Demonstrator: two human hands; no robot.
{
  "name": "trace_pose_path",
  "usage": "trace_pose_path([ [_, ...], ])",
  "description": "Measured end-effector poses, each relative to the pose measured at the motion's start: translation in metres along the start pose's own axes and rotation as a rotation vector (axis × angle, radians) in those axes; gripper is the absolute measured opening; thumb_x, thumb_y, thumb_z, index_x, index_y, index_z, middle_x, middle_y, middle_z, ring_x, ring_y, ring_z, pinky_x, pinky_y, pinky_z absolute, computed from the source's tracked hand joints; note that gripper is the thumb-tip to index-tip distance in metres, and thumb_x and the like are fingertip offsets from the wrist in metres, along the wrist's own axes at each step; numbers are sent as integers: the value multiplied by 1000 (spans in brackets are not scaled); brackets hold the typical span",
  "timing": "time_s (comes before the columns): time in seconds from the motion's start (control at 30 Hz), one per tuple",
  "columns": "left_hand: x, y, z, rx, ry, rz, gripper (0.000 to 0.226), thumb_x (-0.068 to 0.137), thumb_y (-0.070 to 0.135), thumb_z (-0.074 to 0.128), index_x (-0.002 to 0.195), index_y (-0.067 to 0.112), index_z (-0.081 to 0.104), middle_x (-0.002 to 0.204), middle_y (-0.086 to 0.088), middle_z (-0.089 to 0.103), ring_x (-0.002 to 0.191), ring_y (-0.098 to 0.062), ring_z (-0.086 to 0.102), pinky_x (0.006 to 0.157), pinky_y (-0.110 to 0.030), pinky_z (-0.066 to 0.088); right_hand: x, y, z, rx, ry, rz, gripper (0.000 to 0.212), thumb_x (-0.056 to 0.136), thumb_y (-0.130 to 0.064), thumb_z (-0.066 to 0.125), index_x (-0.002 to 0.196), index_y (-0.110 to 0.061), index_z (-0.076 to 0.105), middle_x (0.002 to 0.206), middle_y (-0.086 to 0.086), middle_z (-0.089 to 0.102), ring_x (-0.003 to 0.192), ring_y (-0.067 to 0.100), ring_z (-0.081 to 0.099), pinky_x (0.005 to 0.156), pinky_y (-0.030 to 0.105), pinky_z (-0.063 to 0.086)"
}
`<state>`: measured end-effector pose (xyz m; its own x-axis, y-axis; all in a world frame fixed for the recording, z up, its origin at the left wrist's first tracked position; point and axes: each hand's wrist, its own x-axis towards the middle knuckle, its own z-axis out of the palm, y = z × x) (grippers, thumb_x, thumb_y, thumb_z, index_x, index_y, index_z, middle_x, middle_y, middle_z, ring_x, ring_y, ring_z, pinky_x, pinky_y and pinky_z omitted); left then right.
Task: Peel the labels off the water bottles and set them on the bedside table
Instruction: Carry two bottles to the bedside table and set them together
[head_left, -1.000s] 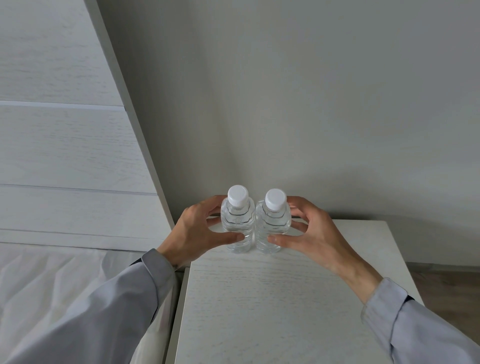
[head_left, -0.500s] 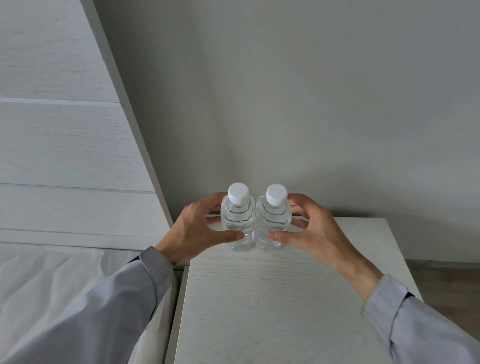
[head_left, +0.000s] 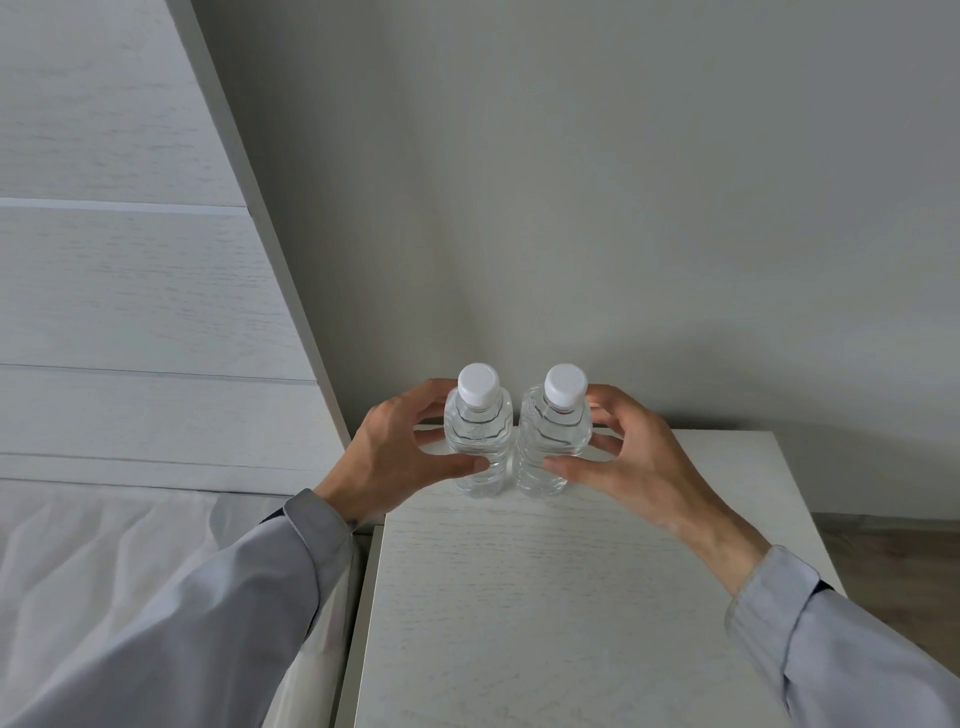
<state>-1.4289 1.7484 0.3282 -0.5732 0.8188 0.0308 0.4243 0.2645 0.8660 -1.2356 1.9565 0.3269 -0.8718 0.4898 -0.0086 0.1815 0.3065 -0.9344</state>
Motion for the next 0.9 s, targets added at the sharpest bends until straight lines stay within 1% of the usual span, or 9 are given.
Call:
trace_pose_path([
  [0.07,-1,-1,1,-10,9,-5,76,71,30,98,139,25,64,128,15,76,122,-1,71,108,-26,56,0,0,0,9,9,-2,63,70,-24,98,122,-40,65,119,-27,71,117,-6,66,92,4,49],
  [0.2,1,-1,3,-49,11,-18,74,71,27,99,137,27,65,127,15,77,122,-5,71,107,-27,57,1,-1,0,15,5,-8,63,69,-29,98,120,-42,65,121,-25,71,118,-6,66,91,4,49],
  [0.3,1,-1,3,-82,18,-31,69,71,27,99,131,32,66,124,16,78,121,-5,72,107,-26,56,3,-1,3,13,4,-16,63,68,-31,98,120,-43,65,122,-25,71,119,-5,66,92,6,50],
  [0.43,0,0,3,-77,11,-39,72,71,29,98,135,27,65,125,15,77,121,-5,72,107,-26,56,3,-1,5,-1,2,-25,64,66,-36,98,120,-47,64,120,-28,70,118,-5,66,92,6,50],
  [0.53,-1,3,3,-53,11,-29,74,71,32,98,136,28,64,126,15,77,121,-3,72,108,-25,55,3,-3,3,-14,-5,-21,65,66,-37,98,120,-48,63,120,-29,70,118,-6,66,93,5,49],
  [0.67,-3,6,1,-12,8,-21,76,70,34,98,137,27,63,127,14,77,120,-3,72,108,-29,57,2,-4,2,-35,-12,-14,66,68,-33,98,120,-48,62,121,-31,69,118,-7,65,94,4,48],
  [0.8,-4,6,1,10,5,-26,80,71,33,98,141,22,62,130,12,75,123,-6,71,111,-36,56,1,-5,2,-53,-5,-11,67,68,-32,97,122,-49,61,121,-31,68,119,-8,64,93,4,49],
  [0.9,-5,9,1,40,-4,-26,83,71,36,97,144,23,60,133,13,74,125,-5,70,112,-37,55,0,-5,2,-69,-4,-1,69,68,-31,98,121,-51,59,121,-31,67,120,-8,63,94,4,49],
])
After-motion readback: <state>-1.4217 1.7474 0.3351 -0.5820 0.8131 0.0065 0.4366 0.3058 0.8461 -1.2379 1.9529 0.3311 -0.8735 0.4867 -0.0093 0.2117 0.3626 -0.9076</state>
